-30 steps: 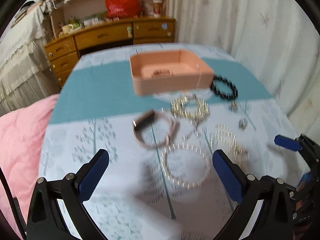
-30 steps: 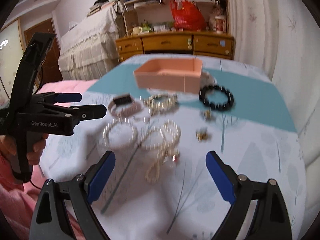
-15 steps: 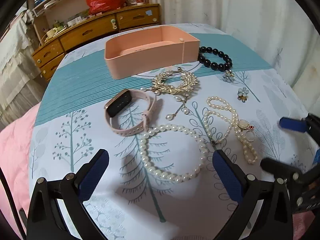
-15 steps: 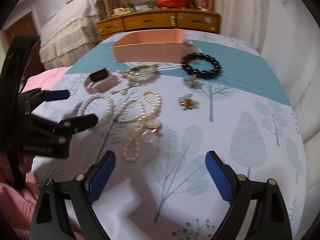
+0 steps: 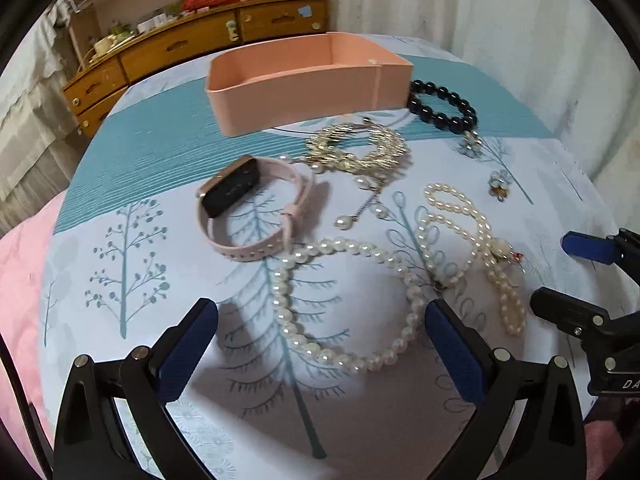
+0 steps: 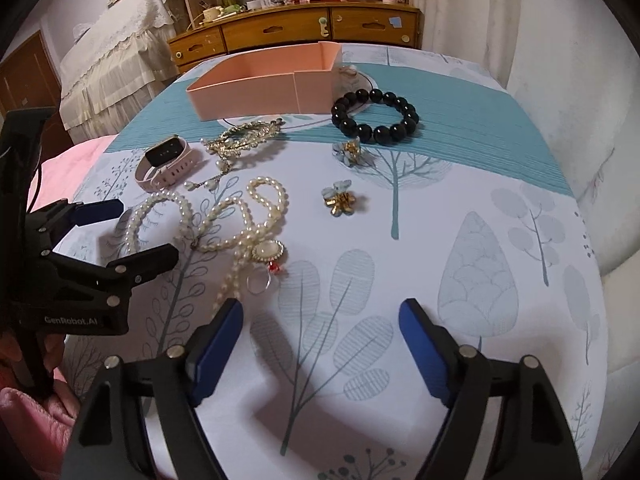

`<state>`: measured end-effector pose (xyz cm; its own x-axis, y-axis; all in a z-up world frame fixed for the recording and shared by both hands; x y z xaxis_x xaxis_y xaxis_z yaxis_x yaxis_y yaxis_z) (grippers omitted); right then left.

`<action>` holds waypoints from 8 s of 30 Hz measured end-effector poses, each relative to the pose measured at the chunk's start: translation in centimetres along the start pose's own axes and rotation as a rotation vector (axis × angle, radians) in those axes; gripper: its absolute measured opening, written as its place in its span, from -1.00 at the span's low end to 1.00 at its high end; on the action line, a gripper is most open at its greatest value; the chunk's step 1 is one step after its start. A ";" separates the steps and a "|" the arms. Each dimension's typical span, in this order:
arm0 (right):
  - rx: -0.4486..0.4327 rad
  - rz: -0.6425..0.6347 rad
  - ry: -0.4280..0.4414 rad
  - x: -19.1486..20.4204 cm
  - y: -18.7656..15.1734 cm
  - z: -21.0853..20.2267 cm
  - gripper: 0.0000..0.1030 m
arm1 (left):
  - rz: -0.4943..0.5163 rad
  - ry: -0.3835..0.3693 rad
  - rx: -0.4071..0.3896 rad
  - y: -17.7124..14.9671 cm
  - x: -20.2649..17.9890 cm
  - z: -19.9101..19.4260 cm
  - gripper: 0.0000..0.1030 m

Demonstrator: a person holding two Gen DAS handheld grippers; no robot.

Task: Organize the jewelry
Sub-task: 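Move both open tools back over the remaining jewelry, then grasp the white pearl bracelet with the left tool while the right tool grasps a red-stone ring, then carry both items over the pink box and open both tools to drop them, then move both open tools back toward the pink smartwatch and pearl necklace, then grasp the pink smartwatch band with the left tool while the right tool grasps a round white pendant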

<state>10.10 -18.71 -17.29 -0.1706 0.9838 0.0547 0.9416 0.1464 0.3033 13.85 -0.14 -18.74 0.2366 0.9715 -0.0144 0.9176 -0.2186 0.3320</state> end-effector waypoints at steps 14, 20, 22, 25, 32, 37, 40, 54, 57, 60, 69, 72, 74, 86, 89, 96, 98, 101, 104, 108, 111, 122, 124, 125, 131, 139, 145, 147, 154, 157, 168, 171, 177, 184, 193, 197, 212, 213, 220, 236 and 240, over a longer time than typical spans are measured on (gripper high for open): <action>-0.029 -0.042 -0.011 0.7 -0.5 -0.2 0.21 | 0.008 -0.010 -0.066 -1.5 0.1 -0.5 0.81; -0.044 -0.035 -0.001 0.9 0.2 0.0 0.09 | 0.026 -0.021 -0.072 -1.2 -0.1 -0.5 0.70; -0.044 -0.032 -0.002 0.9 0.5 0.1 0.09 | 0.034 -0.024 -0.079 -1.0 -0.4 -0.5 0.58; -0.042 -0.043 -0.012 1.3 0.8 0.3 0.08 | 0.041 -0.026 -0.092 -0.8 -0.8 -0.6 0.44; -0.056 -0.082 -0.014 2.1 1.2 0.5 -0.14 | 0.056 -0.037 -0.133 -1.0 -1.8 -1.1 -0.56; -0.062 -0.077 0.006 2.0 1.5 0.6 -0.53 | 0.047 -0.060 -0.137 -0.9 -1.8 -1.1 -0.73; -0.061 -0.075 0.029 1.9 1.5 0.5 -0.79 | 0.029 -0.102 -0.131 -0.9 -1.3 -1.1 -0.74; -0.041 -0.010 0.121 1.4 1.1 0.2 -0.85 | -0.037 -0.197 -0.084 -1.1 0.4 -2.3 -0.95; -0.041 -0.012 0.124 1.5 1.0 0.1 -0.85 | -0.049 -0.190 -0.057 -1.2 0.7 -1.7 -0.94; -0.044 -0.012 0.124 1.6 0.8 -0.3 -0.85 | -0.064 -0.172 -0.041 -1.1 1.0 -1.2 -0.92; -0.069 0.012 0.122 0.7 0.4 -1.8 -0.85 | -0.052 -0.043 -0.074 -0.5 2.6 -2.6 0.23; -0.069 0.013 0.126 0.5 0.4 -1.8 -0.85 | -0.082 -0.020 -0.062 -0.3 3.8 -2.5 0.23; -0.067 0.009 0.128 0.5 0.5 -1.7 -0.85 | -0.101 -0.013 -0.040 -0.2 4.7 -2.2 0.23; -0.073 -0.006 0.141 0.8 1.2 -2.1 -0.84 | -0.059 0.012 0.003 -0.5 5.5 -1.0 -0.89; -0.075 -0.009 0.140 0.7 1.6 -2.2 -0.84 | -0.049 0.003 0.023 -0.4 5.3 -1.0 -0.90; -0.093 -0.061 0.168 1.4 3.9 -3.7 -0.84 | -0.100 -0.096 0.123 0.8 5.9 -2.0 -0.90; -0.089 -0.087 0.203 1.8 5.1 -4.3 -0.84 | -0.101 -0.118 0.122 1.4 6.1 -2.7 -0.90; -0.090 -0.107 0.254 2.2 6.6 -5.1 -0.84 | -0.084 -0.112 0.093 2.7 6.3 -4.5 -0.90; -0.096 -0.094 0.284 2.3 8.1 -5.6 -0.84 | -0.063 -0.086 0.053 4.2 6.3 -6.3 -0.90; -0.121 -0.120 0.271 2.9 10.3 -6.7 -0.84 | -0.026 -0.084 0.009 6.7 6.2 -8.4 -0.90; -0.139 -0.149 0.272 3.3 12.0 -7.6 -0.84 | -0.008 -0.064 -0.038 9.0 6.4 -10.0 -0.90; -0.134 -0.176 0.299 3.6 19.0 -7.9 -0.84 | 0.009 -0.055 -0.134 16.4 7.0 -12.4 -0.89; -0.123 -0.161 0.320 3.4 19.8 -7.4 -0.84 | 0.001 -0.069 -0.125 17.4 7.0 -11.6 -0.89; -0.112 -0.149 0.335 3.3 20.5 -6.9 -0.84 | -0.002 -0.072 -0.119 17.9 7.0 -11.0 -0.89; -0.044 -0.099 0.344 2.4 22.0 -3.8 -0.83 | -0.045 -0.092 -0.033 19.7 7.3 -6.9 0.02; 0.101 0.067 0.383 0.2 21.9 -1.1 -0.34 | -0.025 -0.002 -0.017 19.3 7.2 -6.3 0.67; 0.082 0.075 0.330 0.0 21.4 -2.2 -0.34 | -0.021 -0.001 -0.010 18.6 7.1 -7.3 0.76; 0.073 0.078 0.340 0.0 21.2 -2.8 -0.34 | -0.021 0.000 -0.013 18.2 6.9 -7.7 0.77; 0.052 0.053 0.277 0.0 19.3 -5.2 -0.21 | -0.012 0.009 -0.014 16.3 6.1 -9.0 0.92; 0.049 0.045 0.261 0.3 18.0 -5.7 -0.17 | -0.011 0.026 -0.004 15.2 6.0 -9.1 0.92; 0.072 0.060 0.279 0.9 12.3 -5.0 -0.17 | 0.005 0.035 0.071 10.5 5.4 -6.8 0.93; 0.057 0.041 0.275 1.2 10.7 -4.7 -0.17 | 0.014 0.048 0.088 9.5 5.2 -5.9 0.93; 0.023 0.017 0.258 1.2 6.6 -3.3 -0.17 | 0.060 0.060 0.082 8.0 4.6 -4.3 0.93; 0.049 -0.089 0.189 1.0 2.9 -1.7 -0.17 | 0.117 0.068 0.135 7.0 3.9 -1.7 0.93; 0.008 -0.244 0.112 1.9 1.6 -0.7 -0.17 | 0.138 -0.004 0.155 6.7 3.8 0.6 0.93; 0.019 -0.227 0.113 1.6 1.5 0.3 -0.17 | 0.126 -0.003 0.166 7.0 4.2 1.4 0.93; -0.008 -0.346 0.028 2.7 1.9 0.7 -0.19 | 0.113 0.009 0.166 8.1 5.0 3.3 0.88; -0.007 -0.352 0.025 2.8 2.0 0.7 -0.20 | 0.110 -0.002 0.165 8.2 5.0 3.3 0.86; -0.002 -0.373 0.031 3.1 2.4 0.9 -0.34 | 0.127 -0.048 0.141 8.5 4.6 2.9 0.31; 0.015 -0.320 0.073 3.2 2.9 1.0 -0.64 | 0.105 -0.040 0.157 7.6 4.3 1.9 -0.35; 0.033 -0.308 0.089 3.0 3.0 1.0 -0.64 | 0.089 -0.028 0.164 6.7 5.1 1.3 -0.37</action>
<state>12.73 -15.23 -17.15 -0.4726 0.8799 0.0486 0.8502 0.4407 0.2879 21.65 3.21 -17.81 0.3262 0.9451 -0.0189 0.9318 -0.3181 0.1748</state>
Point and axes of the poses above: each gripper's, at about its wrist camera, not at the fingertips, and z roughly the way its jaws point, x to its left, y to its top, the point moved 4 cm from there along z, roughly the way its jaws point, and after that the axes turned 12 degrees about x, right-handed, at the moved point
